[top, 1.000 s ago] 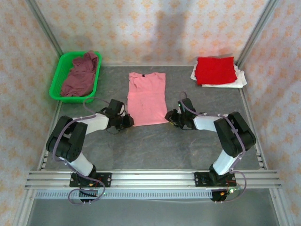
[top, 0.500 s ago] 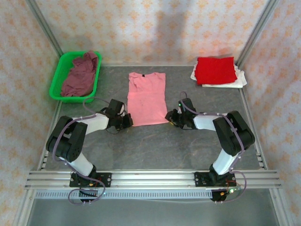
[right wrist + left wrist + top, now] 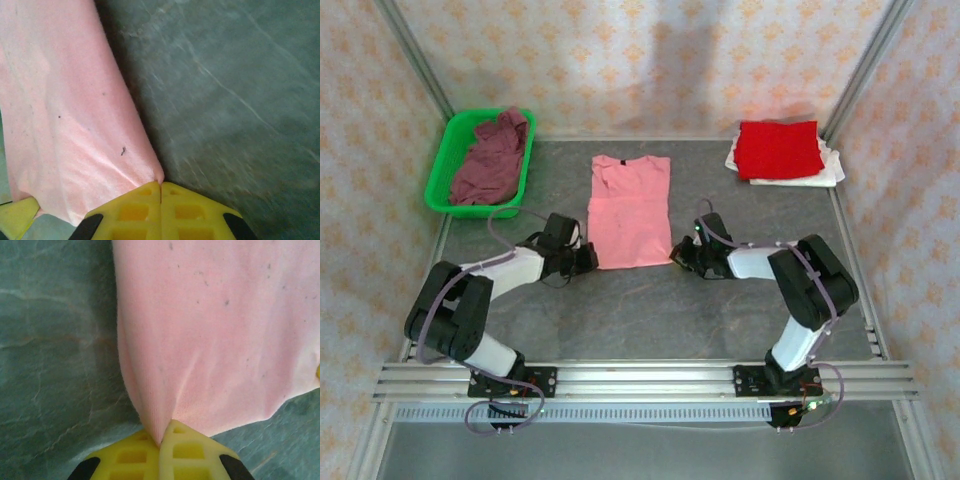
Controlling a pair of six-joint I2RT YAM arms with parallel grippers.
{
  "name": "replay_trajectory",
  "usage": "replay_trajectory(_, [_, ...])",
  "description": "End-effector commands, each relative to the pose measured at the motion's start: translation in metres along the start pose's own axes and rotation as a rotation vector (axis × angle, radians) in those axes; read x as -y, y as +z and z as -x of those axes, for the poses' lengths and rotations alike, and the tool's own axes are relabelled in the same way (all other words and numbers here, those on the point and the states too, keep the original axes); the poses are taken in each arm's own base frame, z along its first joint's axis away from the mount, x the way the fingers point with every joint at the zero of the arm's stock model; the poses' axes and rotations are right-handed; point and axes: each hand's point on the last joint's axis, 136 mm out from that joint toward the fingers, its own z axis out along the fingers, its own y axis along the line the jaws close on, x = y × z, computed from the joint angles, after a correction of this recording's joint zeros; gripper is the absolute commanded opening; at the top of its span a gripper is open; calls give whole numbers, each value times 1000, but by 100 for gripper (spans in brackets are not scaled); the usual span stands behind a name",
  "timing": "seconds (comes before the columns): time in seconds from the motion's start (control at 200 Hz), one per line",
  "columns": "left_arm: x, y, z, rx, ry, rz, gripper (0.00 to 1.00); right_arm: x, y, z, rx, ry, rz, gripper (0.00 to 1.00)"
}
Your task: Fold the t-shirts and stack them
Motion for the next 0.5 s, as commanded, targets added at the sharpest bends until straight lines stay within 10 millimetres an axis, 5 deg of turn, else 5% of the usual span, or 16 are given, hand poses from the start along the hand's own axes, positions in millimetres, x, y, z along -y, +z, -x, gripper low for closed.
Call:
replay_trajectory(0.0, [-18, -8, -32, -68, 20, 38, 0, 5, -13, -19, -6, -10, 14, 0])
replay_trajectory(0.295, [-2, -61, -89, -75, 46, -62, 0, -4, -53, -84, -11, -39, 86, 0])
replay_trajectory(0.395, [7, -78, -90, -43, 38, -112, 0, -19, -72, -82, 40, -55, 125, 0])
replay_trajectory(0.495, [18, -98, -71, 31, 69, -105, 0, -36, -95, -61, 149, -95, 122, 0])
